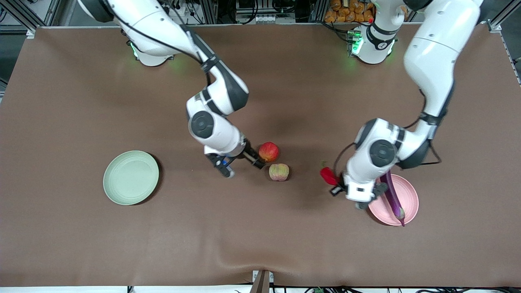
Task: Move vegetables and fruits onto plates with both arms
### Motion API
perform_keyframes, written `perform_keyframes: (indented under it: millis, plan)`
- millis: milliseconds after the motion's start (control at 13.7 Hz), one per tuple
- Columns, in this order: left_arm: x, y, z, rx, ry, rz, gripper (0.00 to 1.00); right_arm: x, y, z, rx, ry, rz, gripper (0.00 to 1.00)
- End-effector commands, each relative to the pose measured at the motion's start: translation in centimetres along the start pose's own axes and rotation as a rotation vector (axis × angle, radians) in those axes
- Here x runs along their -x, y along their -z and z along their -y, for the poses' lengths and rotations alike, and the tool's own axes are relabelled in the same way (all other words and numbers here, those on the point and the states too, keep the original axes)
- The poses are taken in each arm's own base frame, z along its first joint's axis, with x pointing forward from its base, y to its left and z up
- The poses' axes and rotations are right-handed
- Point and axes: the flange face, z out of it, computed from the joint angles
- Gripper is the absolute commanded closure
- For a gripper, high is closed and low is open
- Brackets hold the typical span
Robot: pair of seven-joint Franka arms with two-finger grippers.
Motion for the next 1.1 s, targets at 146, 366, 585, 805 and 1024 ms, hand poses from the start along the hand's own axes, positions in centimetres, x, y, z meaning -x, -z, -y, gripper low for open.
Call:
perform_keyframes:
  millis: [146,366,585,805,1024]
  plan:
    - [-5.3,2.2,3.3,0.016,-0.080,-0.023,1.00,3.0,-3.8,-0.3,0.063,0.093,-0.055,0.00]
    - [-8.7,2.9,6.1,0.032,-0.133,-0.026,1.00,2.5,-6.6,-0.4,0.063,0.093,-0.069,0.00]
    - [-11.6,2.9,9.5,0.026,-0.181,-0.030,1.00,4.2,-7.1,-0.2,0.052,0.112,-0.066,0.00]
    - [-13.4,1.0,12.3,0.017,-0.233,-0.008,1.00,4.0,-7.7,-0.2,0.047,0.106,-0.068,0.00]
    - [-13.2,-0.1,12.2,0.018,-0.240,0.002,0.36,4.2,-6.6,0.8,0.017,0.076,-0.072,0.00]
